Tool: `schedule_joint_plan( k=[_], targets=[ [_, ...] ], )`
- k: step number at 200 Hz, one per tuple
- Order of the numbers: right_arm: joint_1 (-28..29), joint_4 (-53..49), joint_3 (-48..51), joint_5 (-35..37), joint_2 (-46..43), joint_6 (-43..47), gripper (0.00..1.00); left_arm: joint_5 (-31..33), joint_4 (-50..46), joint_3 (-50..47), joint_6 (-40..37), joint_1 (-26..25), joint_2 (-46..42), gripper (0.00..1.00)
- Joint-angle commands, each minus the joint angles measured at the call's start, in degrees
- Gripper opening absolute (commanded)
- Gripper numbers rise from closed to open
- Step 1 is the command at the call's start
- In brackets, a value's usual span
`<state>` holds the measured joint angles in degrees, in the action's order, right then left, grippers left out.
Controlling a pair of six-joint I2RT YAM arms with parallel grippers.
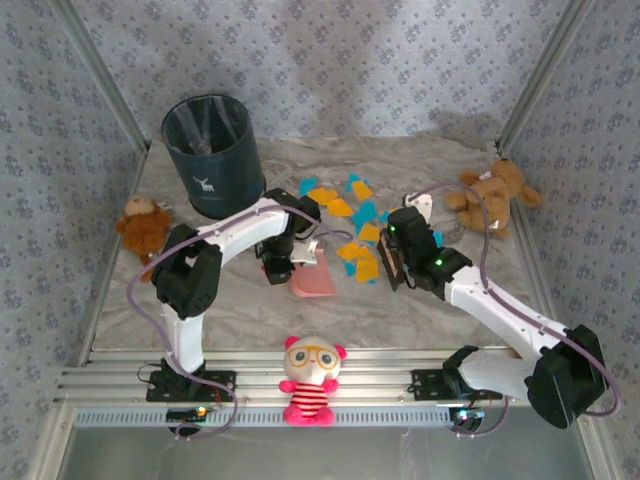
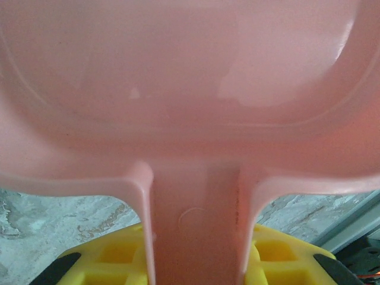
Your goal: Sweep away the paper scraps from the table
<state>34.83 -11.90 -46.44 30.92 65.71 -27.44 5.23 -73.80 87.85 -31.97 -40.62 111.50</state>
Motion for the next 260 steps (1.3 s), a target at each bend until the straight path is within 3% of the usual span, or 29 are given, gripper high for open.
schedule_joint_plan(
  k=[1, 260],
  targets=[
    [1.0, 0.9, -0.7, 0.9, 1.4, -2.4, 0.00, -0.7, -3.0, 2.5, -1.4, -0.3, 1.4, 0.00],
    [3.1, 7.2, -4.0, -11.6, 6.2, -6.9, 0.00, -3.6, -2.0, 7.0, 0.4, -0.5, 6.2, 0.00]
  ],
)
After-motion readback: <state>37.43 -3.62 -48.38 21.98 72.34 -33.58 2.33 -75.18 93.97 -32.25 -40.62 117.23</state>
